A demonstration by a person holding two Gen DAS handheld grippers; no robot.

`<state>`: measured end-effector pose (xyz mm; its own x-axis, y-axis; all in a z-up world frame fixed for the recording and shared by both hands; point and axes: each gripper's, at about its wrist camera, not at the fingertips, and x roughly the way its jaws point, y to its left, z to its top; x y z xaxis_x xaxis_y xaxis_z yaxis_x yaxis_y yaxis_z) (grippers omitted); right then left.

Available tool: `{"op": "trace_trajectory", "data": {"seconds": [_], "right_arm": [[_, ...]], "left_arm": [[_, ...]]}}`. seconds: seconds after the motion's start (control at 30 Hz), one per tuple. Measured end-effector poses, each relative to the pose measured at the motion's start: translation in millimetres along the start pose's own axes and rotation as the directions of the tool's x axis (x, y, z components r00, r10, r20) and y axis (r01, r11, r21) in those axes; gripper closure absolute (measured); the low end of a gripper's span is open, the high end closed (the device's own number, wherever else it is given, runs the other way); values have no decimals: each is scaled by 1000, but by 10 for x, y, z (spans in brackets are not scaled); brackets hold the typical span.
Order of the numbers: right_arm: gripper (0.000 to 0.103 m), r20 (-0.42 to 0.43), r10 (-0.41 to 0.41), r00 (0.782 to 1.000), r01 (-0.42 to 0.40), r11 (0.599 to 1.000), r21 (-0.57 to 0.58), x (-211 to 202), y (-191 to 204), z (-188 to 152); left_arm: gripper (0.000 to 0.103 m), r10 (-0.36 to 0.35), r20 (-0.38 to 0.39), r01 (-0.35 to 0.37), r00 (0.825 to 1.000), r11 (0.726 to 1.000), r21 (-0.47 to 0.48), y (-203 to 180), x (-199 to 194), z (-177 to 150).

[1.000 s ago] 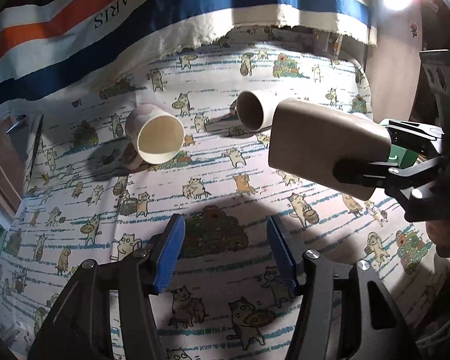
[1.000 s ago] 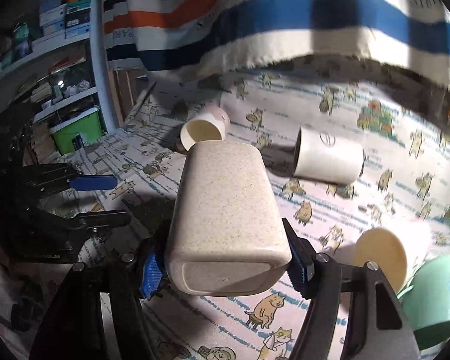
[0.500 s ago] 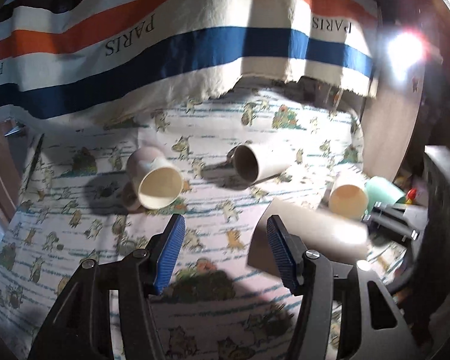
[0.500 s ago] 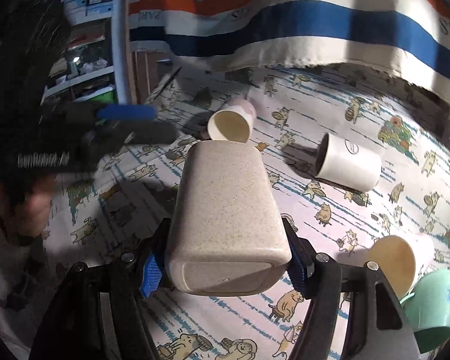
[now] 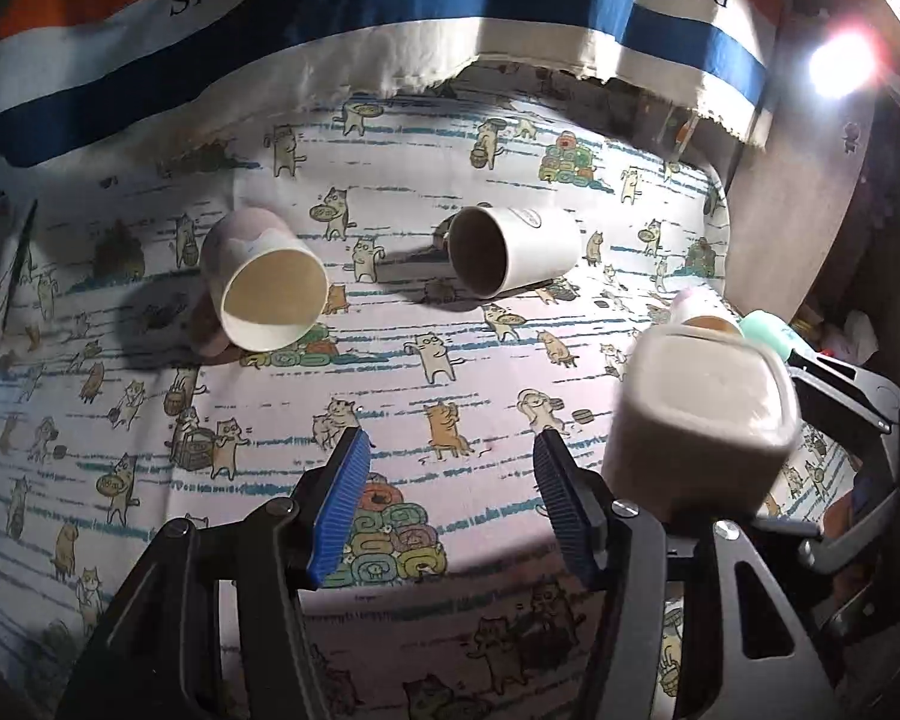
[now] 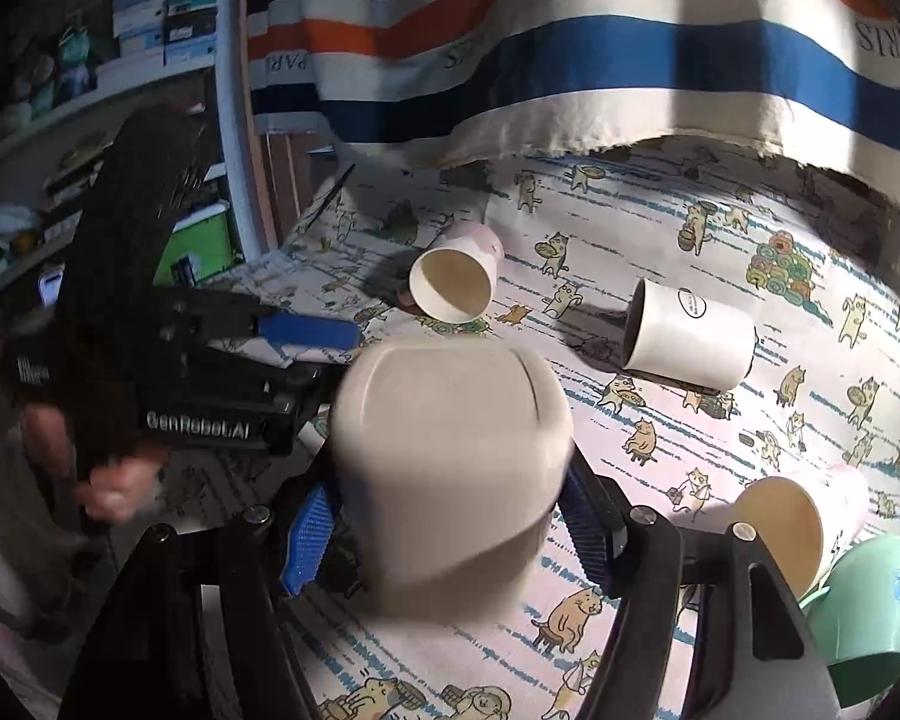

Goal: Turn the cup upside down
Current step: 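Rotate the held tan cup with the right gripper so its bottom faces up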

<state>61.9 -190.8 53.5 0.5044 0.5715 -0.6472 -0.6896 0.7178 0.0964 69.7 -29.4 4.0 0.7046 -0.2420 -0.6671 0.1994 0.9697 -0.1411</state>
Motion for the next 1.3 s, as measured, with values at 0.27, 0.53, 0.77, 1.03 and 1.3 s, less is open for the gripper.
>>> {"op": "trace_trajectory", "data": {"seconds": [0.27, 0.53, 0.77, 1.03, 1.3], "right_arm": [[34, 21, 9, 1000, -9, 1000, 2, 33, 28, 17], [34, 46, 43, 998, -41, 999, -35, 50, 160, 93], [34, 15, 43, 999, -42, 998, -40, 193, 212, 90], [34, 5, 0, 1000, 1, 999, -38, 286, 178, 125], [34, -26, -16, 1000, 17, 1000, 3, 429, 83, 51]], "left_arm": [[47, 23, 64, -22, 998, 1000, -13, 79, -219, 77], [49, 9, 33, -7, 999, 999, -43, 169, -124, 128], [49, -41, 68, 44, 997, 998, -46, 140, -263, 135], [48, 43, 86, -39, 995, 998, -49, 246, -273, 86], [45, 69, 98, -66, 993, 997, -29, 277, -262, -4]]}}
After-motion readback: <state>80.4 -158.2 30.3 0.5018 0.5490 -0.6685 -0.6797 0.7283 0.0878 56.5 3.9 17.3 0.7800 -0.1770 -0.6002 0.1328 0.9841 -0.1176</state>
